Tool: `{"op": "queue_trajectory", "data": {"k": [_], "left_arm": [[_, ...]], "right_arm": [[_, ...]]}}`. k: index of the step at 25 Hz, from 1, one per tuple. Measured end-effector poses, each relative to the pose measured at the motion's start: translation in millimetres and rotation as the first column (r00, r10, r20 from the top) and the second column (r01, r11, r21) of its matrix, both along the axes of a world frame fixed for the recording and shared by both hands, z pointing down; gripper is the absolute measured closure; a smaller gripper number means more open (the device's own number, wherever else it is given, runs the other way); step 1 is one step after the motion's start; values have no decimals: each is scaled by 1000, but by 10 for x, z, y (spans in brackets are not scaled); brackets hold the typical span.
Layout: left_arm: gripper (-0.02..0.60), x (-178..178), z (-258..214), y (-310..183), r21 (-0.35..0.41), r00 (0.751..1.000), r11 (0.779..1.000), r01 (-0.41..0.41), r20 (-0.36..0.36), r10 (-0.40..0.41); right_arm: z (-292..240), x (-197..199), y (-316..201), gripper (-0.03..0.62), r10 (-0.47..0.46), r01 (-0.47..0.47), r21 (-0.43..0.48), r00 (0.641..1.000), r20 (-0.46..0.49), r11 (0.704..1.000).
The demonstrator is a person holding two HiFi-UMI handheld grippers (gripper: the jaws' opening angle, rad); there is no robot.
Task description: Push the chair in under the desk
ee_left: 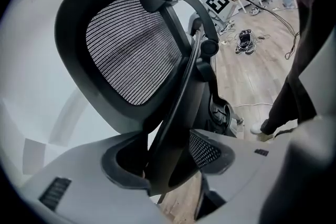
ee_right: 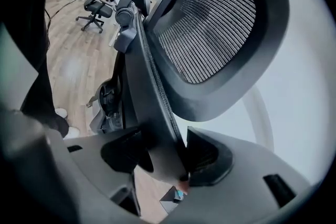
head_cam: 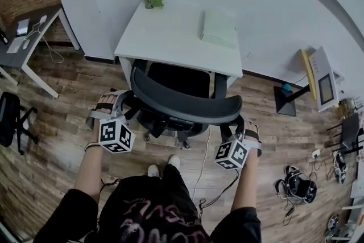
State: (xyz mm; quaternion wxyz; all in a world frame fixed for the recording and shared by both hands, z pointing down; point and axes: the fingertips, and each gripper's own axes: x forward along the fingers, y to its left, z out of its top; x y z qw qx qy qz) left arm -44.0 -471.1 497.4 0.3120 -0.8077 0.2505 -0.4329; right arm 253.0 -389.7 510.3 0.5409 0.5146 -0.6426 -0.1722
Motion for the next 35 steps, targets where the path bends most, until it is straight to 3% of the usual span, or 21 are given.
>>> {"op": "queue_trajectory", "data": {"k": [20, 35], "left_arm": [[327, 25, 28, -610, 4, 999, 999, 37, 6, -37], [325, 264, 17, -1227, 7, 998, 998, 59, 3, -59]], "right_arm": [[16, 23, -620, 350, -14, 14, 34, 1000, -4, 999], [5, 271, -1279, 350, -31, 31, 41, 1000, -6, 999]]}}
